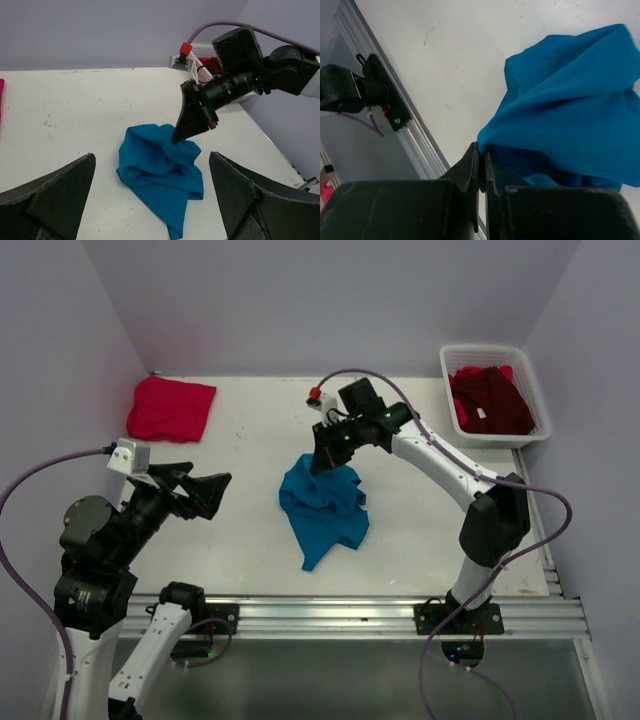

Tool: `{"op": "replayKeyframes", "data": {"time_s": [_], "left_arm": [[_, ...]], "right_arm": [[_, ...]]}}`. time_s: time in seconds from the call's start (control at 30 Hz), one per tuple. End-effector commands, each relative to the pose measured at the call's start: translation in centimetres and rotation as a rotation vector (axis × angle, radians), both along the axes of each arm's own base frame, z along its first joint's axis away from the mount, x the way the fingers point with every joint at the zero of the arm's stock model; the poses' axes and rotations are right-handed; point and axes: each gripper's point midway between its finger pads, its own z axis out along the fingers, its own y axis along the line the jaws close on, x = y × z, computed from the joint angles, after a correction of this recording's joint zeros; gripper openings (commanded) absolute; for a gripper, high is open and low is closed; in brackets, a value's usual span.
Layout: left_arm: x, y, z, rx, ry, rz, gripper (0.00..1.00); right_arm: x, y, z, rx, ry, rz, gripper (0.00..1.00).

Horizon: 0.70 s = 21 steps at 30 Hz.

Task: Fold and stack the t-shirts
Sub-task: Move the tshirt to the center of the board, then flatten the tshirt out

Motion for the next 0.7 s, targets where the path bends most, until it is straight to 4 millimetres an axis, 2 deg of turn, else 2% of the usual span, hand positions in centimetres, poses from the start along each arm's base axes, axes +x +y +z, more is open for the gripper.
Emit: {"op": "replayKeyframes", "data": {"time_s": [0.0, 0.13, 0.2, 0.23, 0.27, 0.3, 0.33, 0.37, 0.47, 0.53, 0.57, 0.6, 0.67], "left_arm": [[0.5, -0.1, 0.7, -0.018, -0.022, 0.0, 1.0], [0.4, 0.0, 0.7, -0.017, -0.024, 0.008, 1.0], [0.3, 0.1, 0.7, -0.016, -0.025, 0.013, 1.0], [0.3, 0.1, 0.8, -0.014, -0.026, 0.011, 1.0], [0.2, 0.2, 0.8, -0.013, -0.028, 0.014, 1.0], [0.1, 0.2, 0.8, -0.012, -0.027, 0.014, 1.0], [0.1, 0.2, 0.8, -0.009, -0.027, 0.016, 1.0], [0.1, 0.3, 0.8, -0.009, -0.03, 0.019, 1.0], [0.1, 0.3, 0.8, -0.009, -0.03, 0.022, 1.0], [0.3, 0.3, 0.6, -0.007, -0.026, 0.019, 1.0], [0.4, 0.1, 0.3, -0.001, -0.019, 0.011, 1.0], [0.6, -0.2, -0.1, 0.008, -0.011, -0.006, 1.0], [1.6, -0.6, -1.8, 0.04, 0.038, -0.029, 1.0]], "right_arm": [[-1.1, 2.0, 1.9, 0.029, -0.082, 0.083, 0.0], [-0.8, 2.9, 0.7, 0.011, -0.055, 0.09, 0.0], [0.0, 2.8, 0.8, -0.023, -0.077, 0.055, 0.36], [0.0, 2.6, 0.6, -0.05, -0.077, 0.045, 0.65], [0.4, 2.2, 1.1, -0.069, -0.11, 0.019, 0.81], [0.4, 2.3, 1.7, -0.067, -0.134, 0.012, 0.92], [0.6, 2.1, 2.1, -0.065, -0.15, 0.0, 0.99], [0.6, 1.9, 3.2, -0.054, -0.174, -0.012, 0.99], [1.0, 1.2, 5.0, -0.054, -0.223, -0.057, 0.99], [2.3, -0.4, 7.0, -0.068, -0.292, -0.187, 0.99], [3.0, -1.5, 7.1, -0.097, -0.314, -0.272, 0.99], [4.6, -4.9, 8.9, -0.15, -0.389, -0.495, 0.99], [5.0, -9.0, 9.0, -0.233, -0.416, -0.707, 0.99]]}}
